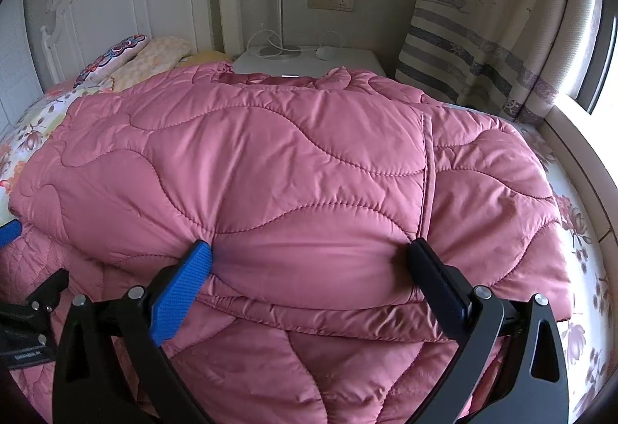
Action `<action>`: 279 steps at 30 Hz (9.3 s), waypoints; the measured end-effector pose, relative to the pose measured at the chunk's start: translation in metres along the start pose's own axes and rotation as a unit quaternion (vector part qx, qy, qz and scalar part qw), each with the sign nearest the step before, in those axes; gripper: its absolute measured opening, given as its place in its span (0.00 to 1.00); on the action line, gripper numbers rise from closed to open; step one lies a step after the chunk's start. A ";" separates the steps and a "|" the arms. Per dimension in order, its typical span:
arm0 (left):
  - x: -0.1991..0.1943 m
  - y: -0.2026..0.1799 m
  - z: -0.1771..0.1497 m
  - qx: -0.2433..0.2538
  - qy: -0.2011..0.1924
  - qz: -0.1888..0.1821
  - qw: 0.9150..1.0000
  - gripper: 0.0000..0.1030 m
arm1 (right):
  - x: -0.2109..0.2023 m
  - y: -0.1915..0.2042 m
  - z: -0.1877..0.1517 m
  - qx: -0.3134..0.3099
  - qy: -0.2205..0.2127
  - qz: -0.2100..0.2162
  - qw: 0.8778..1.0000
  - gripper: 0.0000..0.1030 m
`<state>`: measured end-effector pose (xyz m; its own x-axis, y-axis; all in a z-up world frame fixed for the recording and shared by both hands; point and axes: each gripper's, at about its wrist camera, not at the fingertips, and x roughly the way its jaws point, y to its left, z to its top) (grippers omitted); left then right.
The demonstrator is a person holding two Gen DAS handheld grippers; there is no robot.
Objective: Fold large clothes
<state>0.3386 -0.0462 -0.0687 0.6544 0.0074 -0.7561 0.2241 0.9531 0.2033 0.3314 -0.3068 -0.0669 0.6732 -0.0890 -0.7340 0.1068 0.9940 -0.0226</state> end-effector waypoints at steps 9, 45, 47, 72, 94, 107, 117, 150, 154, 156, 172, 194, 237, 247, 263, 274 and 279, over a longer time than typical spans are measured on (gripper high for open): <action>0.002 0.001 -0.001 0.002 -0.004 0.005 1.000 0.98 | 0.000 0.000 0.000 0.000 -0.001 -0.003 1.000 0.95; -0.014 -0.023 -0.005 0.035 -0.022 0.021 0.999 0.98 | -0.017 -0.069 0.052 0.087 -0.038 -0.077 0.993 0.95; -0.014 -0.025 -0.005 0.038 -0.024 0.025 0.999 0.98 | 0.014 -0.096 0.057 0.105 0.007 -0.091 0.990 0.95; -0.012 -0.018 -0.005 0.026 -0.020 0.012 0.999 0.98 | -0.042 -0.056 0.020 0.092 -0.030 -0.003 0.995 0.96; -0.026 0.007 -0.026 -0.027 -0.013 0.028 0.999 0.98 | -0.052 -0.041 -0.059 0.039 0.056 -0.042 0.997 0.96; -0.089 -0.006 -0.064 -0.119 -0.056 -0.030 0.991 0.98 | -0.113 -0.040 -0.099 0.030 0.011 0.013 0.999 0.96; -0.078 -0.055 -0.079 -0.024 0.000 -0.028 0.999 0.98 | -0.103 -0.028 -0.119 -0.026 0.057 0.018 0.998 0.96; -0.131 -0.036 -0.155 -0.042 -0.012 -0.033 0.999 0.98 | -0.162 -0.032 -0.194 -0.055 0.042 0.048 0.996 0.96; -0.127 0.010 -0.170 -0.076 -0.010 -0.016 0.997 0.98 | -0.172 -0.061 -0.207 -0.023 0.043 0.037 0.998 0.96; -0.128 0.027 -0.178 -0.093 -0.008 -0.003 0.996 0.98 | -0.176 -0.077 -0.214 -0.008 0.039 0.019 0.999 0.96; -0.186 -0.068 -0.201 0.035 -0.074 -0.088 0.993 0.98 | -0.211 0.013 -0.238 -0.106 -0.008 0.083 0.991 0.95; -0.166 -0.053 -0.215 0.005 -0.051 -0.106 0.993 0.98 | -0.202 0.014 -0.243 -0.100 0.012 0.069 0.993 0.96; -0.150 0.098 -0.234 -0.176 -0.029 -0.071 0.981 0.97 | -0.222 -0.144 -0.262 0.095 0.008 0.006 0.995 0.76; -0.159 0.064 -0.233 -0.115 -0.035 -0.117 0.986 0.60 | -0.229 -0.145 -0.270 0.106 -0.027 0.076 0.991 0.46; -0.243 0.118 -0.278 -0.199 -0.143 -0.300 0.922 0.15 | -0.295 -0.149 -0.293 0.115 -0.072 0.243 0.960 0.15; -0.352 0.174 -0.295 -0.217 -0.276 -0.338 0.873 0.17 | -0.424 -0.150 -0.253 0.080 -0.224 0.308 0.921 0.15; -0.334 0.184 -0.205 -0.219 -0.286 -0.309 0.880 0.17 | -0.384 -0.152 -0.164 0.111 -0.220 0.272 0.930 0.15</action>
<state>0.0133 0.1887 0.0941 0.7898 -0.5880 -0.1746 0.4473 0.7469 -0.4919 -0.0634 -0.4133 0.1067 0.9009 0.3584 -0.2449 -0.2229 0.8661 0.4474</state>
